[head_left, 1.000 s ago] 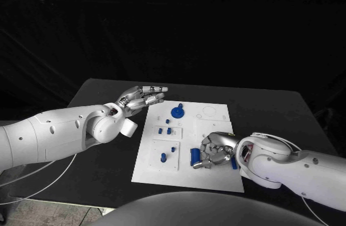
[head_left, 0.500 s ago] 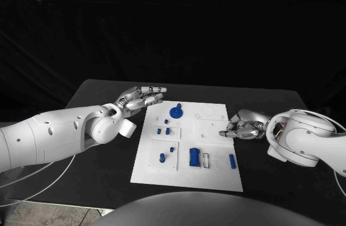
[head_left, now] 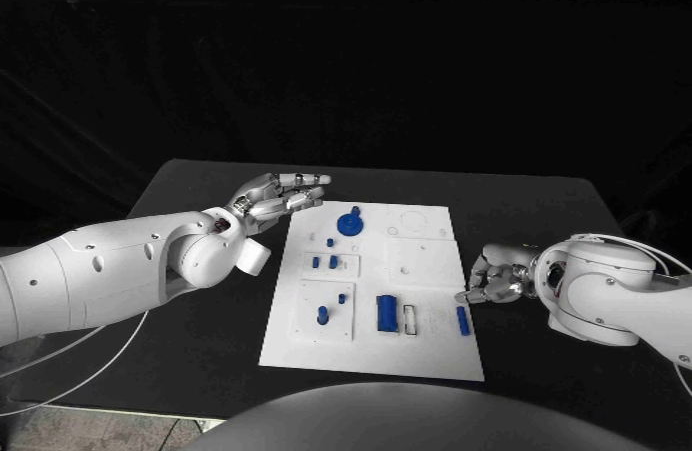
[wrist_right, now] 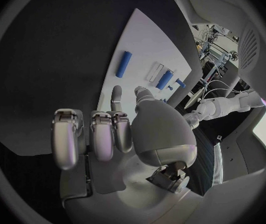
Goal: Assemble the parts on the task board
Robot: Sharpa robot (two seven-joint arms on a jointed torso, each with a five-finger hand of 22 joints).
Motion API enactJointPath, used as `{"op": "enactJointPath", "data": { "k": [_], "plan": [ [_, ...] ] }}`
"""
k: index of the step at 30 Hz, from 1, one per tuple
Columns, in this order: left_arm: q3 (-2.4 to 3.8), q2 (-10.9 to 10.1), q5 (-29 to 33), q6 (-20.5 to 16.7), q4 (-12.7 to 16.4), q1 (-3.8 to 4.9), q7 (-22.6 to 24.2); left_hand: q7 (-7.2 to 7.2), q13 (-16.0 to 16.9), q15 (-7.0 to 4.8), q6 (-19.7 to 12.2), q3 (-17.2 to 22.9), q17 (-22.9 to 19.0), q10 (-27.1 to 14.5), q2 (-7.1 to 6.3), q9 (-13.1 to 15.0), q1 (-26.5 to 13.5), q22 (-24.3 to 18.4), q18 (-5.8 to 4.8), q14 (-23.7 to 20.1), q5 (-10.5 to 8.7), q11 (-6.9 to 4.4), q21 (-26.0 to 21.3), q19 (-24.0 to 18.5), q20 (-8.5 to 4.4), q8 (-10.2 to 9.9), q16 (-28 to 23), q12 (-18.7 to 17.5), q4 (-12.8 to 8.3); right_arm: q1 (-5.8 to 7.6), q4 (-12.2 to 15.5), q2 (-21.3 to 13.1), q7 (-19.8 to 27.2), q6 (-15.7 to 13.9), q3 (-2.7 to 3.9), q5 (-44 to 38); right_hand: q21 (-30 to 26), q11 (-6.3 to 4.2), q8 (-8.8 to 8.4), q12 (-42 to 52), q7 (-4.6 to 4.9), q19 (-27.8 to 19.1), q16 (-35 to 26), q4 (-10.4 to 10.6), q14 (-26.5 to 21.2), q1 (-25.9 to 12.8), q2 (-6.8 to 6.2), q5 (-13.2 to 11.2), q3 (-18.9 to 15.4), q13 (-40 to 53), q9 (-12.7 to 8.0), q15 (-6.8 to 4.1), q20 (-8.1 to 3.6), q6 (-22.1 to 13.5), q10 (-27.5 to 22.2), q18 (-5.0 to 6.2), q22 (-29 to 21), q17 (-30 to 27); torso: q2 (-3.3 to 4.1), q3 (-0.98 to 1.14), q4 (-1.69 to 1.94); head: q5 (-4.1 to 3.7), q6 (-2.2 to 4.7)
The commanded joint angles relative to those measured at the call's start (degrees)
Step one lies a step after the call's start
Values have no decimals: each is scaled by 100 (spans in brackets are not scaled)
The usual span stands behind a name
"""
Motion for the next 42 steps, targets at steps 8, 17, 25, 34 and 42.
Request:
{"op": "enactJointPath", "data": {
  "k": [8,17,25,34,42],
  "plan": [
    [3,-6,2,96,2,-47,39,32,9,-3,-42,18,5,21,11,-3,64,-9,-9,45,45,49,16,43,-12,9,30,44,-40,-209,-71,103,-306,250,-3,-444,12,58,-240,22,62,379,-19,37,561,61,10,-220,-9,1509,-170,41,24,-30,606,4,1334,1334,-4,-6,7,10,0],
    [4,-8,2,104,-5,-79,47,29,8,0,-75,21,3,24,10,-9,71,-14,-7,42,49,51,15,43,-12,0,24,35,-45,-367,-106,160,-328,226,-4,-440,2,180,-900,22,200,375,-27,30,558,171,11,-243,0,1509,-890,142,117,20,606,6,1330,1318,-5,-3,3,2,0],
    [4,-18,2,106,-3,-91,43,29,8,0,-75,21,3,24,10,-9,71,-14,-7,42,49,51,15,43,-12,0,24,35,-45,-453,-163,233,-339,231,-4,-447,-13,215,-1084,22,235,368,-41,-3,553,221,2,-268,2,1509,-1140,178,151,68,606,10,1324,1292,-3,-3,3,6,0],
    [4,-14,2,115,-7,-98,28,31,8,0,-78,23,3,25,11,-10,74,-20,-6,42,52,52,14,41,-11,-1,24,36,-48,-528,-186,323,-298,176,-4,-454,-17,186,-1119,22,197,366,-42,-170,552,470,36,-187,114,1509,-1252,162,152,221,606,13,1323,1290,-1,-5,4,-6,0],
    [5,-15,2,113,-5,-101,11,31,8,0,-78,23,3,25,11,-10,74,-20,-6,42,52,52,14,41,-11,-1,24,36,-48,-576,-230,402,-257,122,-4,-438,-48,161,-1256,22,178,351,-57,-600,546,1052,61,866,727,1509,-1433,126,112,250,606,21,1312,1263,1,-1,5,21,0]
  ]
}}
